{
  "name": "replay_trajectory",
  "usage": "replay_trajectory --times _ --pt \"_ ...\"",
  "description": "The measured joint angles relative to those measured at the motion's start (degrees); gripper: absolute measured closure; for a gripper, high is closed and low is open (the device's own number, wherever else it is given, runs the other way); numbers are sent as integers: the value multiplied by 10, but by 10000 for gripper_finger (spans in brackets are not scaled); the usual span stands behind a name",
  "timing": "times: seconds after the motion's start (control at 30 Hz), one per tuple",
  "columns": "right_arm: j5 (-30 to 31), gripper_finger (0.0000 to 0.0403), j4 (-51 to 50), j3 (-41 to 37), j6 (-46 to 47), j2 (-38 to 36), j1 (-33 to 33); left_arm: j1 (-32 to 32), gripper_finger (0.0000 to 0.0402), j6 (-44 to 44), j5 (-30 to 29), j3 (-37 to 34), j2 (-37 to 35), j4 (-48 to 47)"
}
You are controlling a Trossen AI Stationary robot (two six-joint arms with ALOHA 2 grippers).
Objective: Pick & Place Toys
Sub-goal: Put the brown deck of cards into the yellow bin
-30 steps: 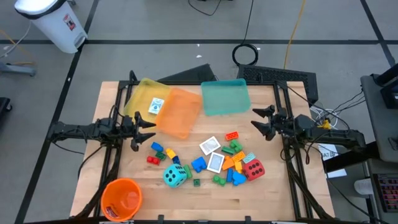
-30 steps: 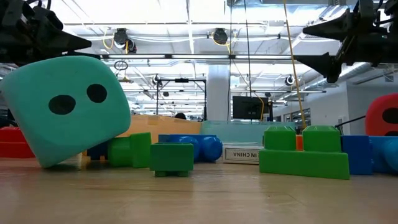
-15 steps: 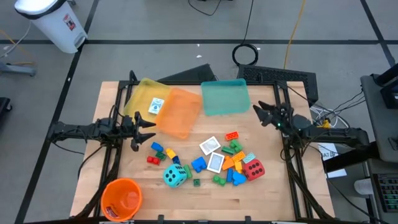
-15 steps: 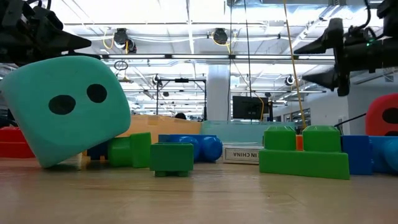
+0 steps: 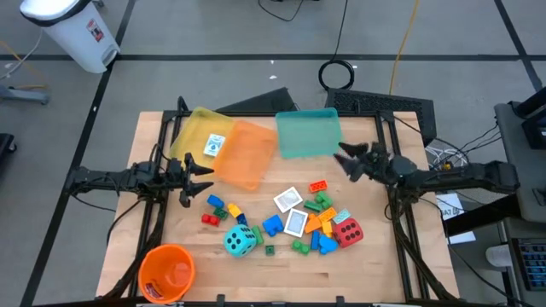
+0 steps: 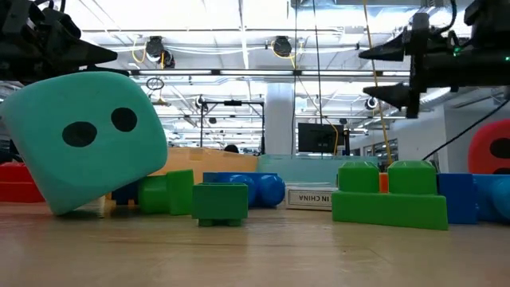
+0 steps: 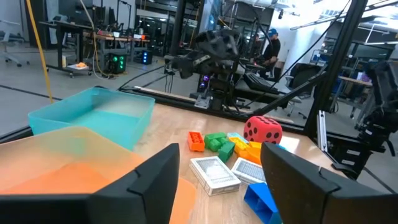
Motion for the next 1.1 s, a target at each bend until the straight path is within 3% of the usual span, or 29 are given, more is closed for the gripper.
replay_trajectory --times 0.2,0.3,0.43,0.53,0.6,0.9,1.1 --pt "-88 46 -39 95 -233 177 43 0 185 0 -1 0 0 0" --pt "-121 46 -113 170 -279 272 62 0 187 0 0 1 0 0" --pt "-177 46 -344 335 -255 373 62 0 183 0 0 1 0 -3" --pt "-175 46 -545 467 -252 459 64 0 176 0 0 1 0 -3" --pt "-175 46 -621 531 -284 506 67 0 172 0 0 1 0 -3" --pt "-278 46 -643 634 -398 641 84 0 161 0 0 1 0 -4" --pt "-253 46 -598 638 -419 689 77 0 171 0 0 1 0 -4"
